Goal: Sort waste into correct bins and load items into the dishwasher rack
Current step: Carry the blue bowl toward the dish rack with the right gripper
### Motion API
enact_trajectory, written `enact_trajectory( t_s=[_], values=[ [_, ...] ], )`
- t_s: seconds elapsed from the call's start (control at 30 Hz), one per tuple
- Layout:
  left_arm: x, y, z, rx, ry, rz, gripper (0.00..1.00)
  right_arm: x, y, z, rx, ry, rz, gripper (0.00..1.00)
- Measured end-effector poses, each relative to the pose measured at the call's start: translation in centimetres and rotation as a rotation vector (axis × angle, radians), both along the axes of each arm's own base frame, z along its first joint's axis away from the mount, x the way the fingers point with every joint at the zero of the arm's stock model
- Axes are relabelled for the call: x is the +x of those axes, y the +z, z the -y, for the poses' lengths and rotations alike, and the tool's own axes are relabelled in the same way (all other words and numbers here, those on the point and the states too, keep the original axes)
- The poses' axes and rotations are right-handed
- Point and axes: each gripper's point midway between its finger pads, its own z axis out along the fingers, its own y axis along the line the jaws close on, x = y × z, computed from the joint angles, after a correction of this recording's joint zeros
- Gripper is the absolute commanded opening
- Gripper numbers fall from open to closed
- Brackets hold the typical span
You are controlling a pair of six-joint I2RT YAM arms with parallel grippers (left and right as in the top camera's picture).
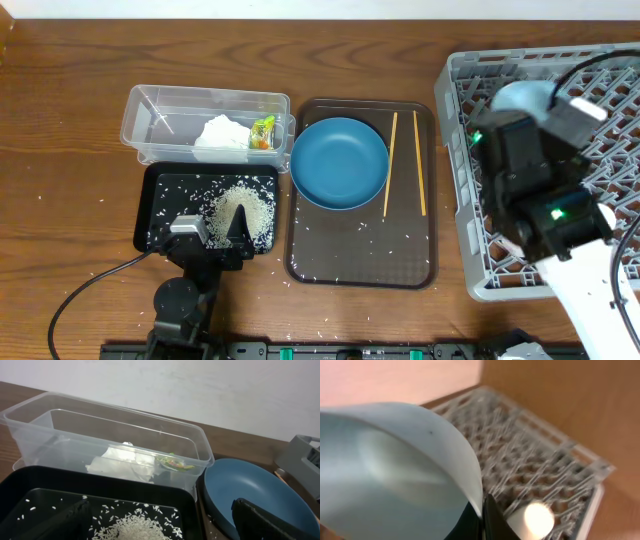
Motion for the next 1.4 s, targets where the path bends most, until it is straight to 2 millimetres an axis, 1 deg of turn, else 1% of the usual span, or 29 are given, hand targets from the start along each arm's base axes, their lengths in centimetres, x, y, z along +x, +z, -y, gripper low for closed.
enact_trajectory(
  t_s=[0.1,0.13,0.2,0.3,0.4,0.47,0.57,0.7,0.83,0.9,0.93,0.97,1.0,1.03,1.07,1.1,1.23,1.33,1.4],
  values=[
    [0.0,0.0,0.0,0.000,0.000,0.000,0.91,1.0,-0.1,2.5,-0.076,-0.097,-0.016,0.01],
    [0.0,0.0,0.0,0.000,0.000,0.000,0.91,1.5,-0.5,3.7,-0.109,-0.142,-0.040,0.01],
    [0.0,0.0,0.0,0.000,0.000,0.000,0.92,2.0,-1.3,5.0,-0.147,-0.189,-0.083,0.01],
    [0.0,0.0,0.0,0.000,0.000,0.000,0.92,3.0,-4.0,7.1,-0.205,-0.251,-0.201,0.01],
    [0.0,0.0,0.0,-0.001,0.000,0.000,0.91,4.1,-7.4,8.2,-0.250,-0.279,-0.327,0.01],
    [0.0,0.0,0.0,0.000,0.000,0.000,0.91,4.8,-9.4,8.3,-0.272,-0.277,-0.386,0.01],
    [0.0,0.0,0.0,0.000,0.000,0.000,0.91,5.6,-11.5,8.2,-0.289,-0.267,-0.443,0.01],
    [0.0,0.0,0.0,0.000,0.000,0.000,0.91,6.6,-12.9,7.9,-0.312,-0.255,-0.469,0.01],
    [0.0,0.0,0.0,0.000,0.000,0.000,0.91,7.2,-13.6,6.7,-0.348,-0.224,-0.495,0.05],
    [0.0,0.0,0.0,0.000,0.000,0.000,0.91,7.3,-13.9,5.8,-0.376,-0.200,-0.521,0.09],
    [0.0,0.0,0.0,0.000,0.000,0.000,0.92,7.3,-14.0,5.2,-0.390,-0.183,-0.536,0.14],
    [0.0,0.0,0.0,0.000,0.000,0.000,0.91,7.4,-14.1,4.7,-0.394,-0.167,-0.545,0.23],
    [0.0,0.0,0.0,-0.001,0.000,0.000,0.92,7.5,-14.4,4.1,-0.396,-0.146,-0.554,0.38],
    [0.0,0.0,0.0,-0.001,0.000,0.000,0.92,7.5,-14.7,3.6,-0.401,-0.124,-0.573,0.60],
    [0.0,0.0,0.0,0.000,0.000,0.000,0.91,7.5,-15.0,3.1,-0.403,-0.103,-0.593,0.76],
    [0.0,0.0,0.0,0.000,0.000,0.000,0.91,7.5,-15.3,2.8,-0.403,-0.084,-0.613,0.85],
    [0.0,0.0,0.0,0.000,0.000,0.000,0.91,7.6,-16.4,1.6,-0.378,-0.015,-0.658,0.91],
    [0.0,0.0,0.0,0.000,0.000,0.000,0.92,7.8,-17.2,0.7,-0.343,0.045,-0.684,0.91],
    [0.0,0.0,0.0,0.000,0.000,0.000,0.92,7.9,-17.4,-0.7,-0.310,0.109,-0.688,0.90]
  ],
)
